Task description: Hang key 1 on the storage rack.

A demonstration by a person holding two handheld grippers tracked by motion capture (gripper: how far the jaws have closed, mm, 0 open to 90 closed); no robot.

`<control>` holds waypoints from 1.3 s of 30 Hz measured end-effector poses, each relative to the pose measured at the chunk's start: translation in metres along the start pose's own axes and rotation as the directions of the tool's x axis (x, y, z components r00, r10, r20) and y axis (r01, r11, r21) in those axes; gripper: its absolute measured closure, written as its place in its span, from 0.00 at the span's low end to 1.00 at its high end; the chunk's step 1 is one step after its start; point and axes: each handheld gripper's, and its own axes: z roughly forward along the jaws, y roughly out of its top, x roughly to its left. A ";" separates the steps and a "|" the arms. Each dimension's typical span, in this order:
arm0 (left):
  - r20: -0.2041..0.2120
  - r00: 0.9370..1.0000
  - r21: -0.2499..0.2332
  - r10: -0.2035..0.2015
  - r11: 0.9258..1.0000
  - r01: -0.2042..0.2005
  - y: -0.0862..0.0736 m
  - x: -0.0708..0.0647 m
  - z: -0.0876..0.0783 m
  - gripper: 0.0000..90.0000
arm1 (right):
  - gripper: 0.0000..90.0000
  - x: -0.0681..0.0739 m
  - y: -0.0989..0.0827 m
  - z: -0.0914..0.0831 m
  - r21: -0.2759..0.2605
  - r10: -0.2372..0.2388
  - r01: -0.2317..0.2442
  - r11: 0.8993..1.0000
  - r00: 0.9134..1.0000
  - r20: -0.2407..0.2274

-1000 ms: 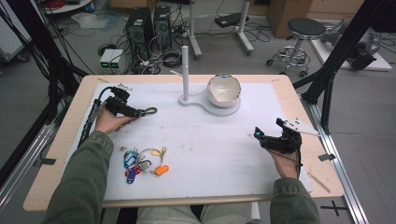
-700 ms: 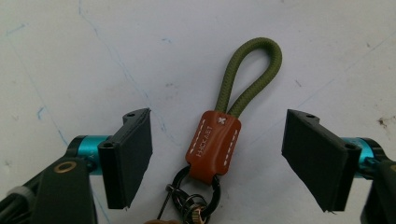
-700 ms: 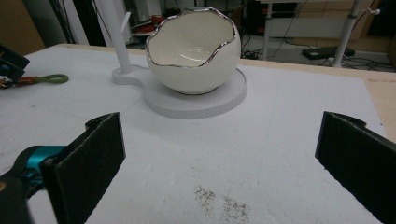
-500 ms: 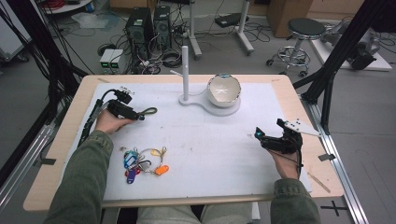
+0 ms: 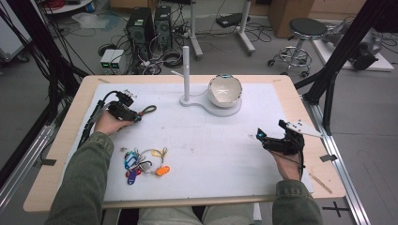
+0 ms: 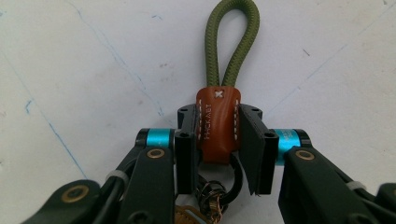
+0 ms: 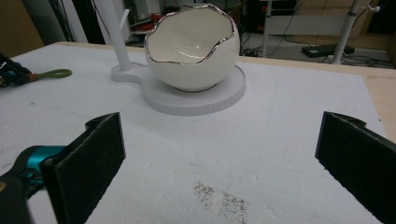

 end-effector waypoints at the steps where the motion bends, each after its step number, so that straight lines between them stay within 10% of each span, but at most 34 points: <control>1: -0.001 1.000 0.001 0.003 1.000 -0.003 0.000 0.000 0.000 0.77 | 0.01 0.000 0.000 0.000 0.001 0.002 -0.002 1.000 1.000 -0.001; 19: -0.024 0.998 -0.007 -0.057 0.998 0.057 0.003 -0.001 -0.022 0.79 | 0.01 -0.002 -0.001 -0.007 -0.012 0.027 -0.027 1.000 1.000 0.011; 39: 0.099 0.986 -0.135 -0.135 0.980 0.148 0.009 0.004 -0.077 0.79 | 0.01 -0.001 -0.001 -0.007 -0.014 0.032 -0.032 0.999 0.999 0.009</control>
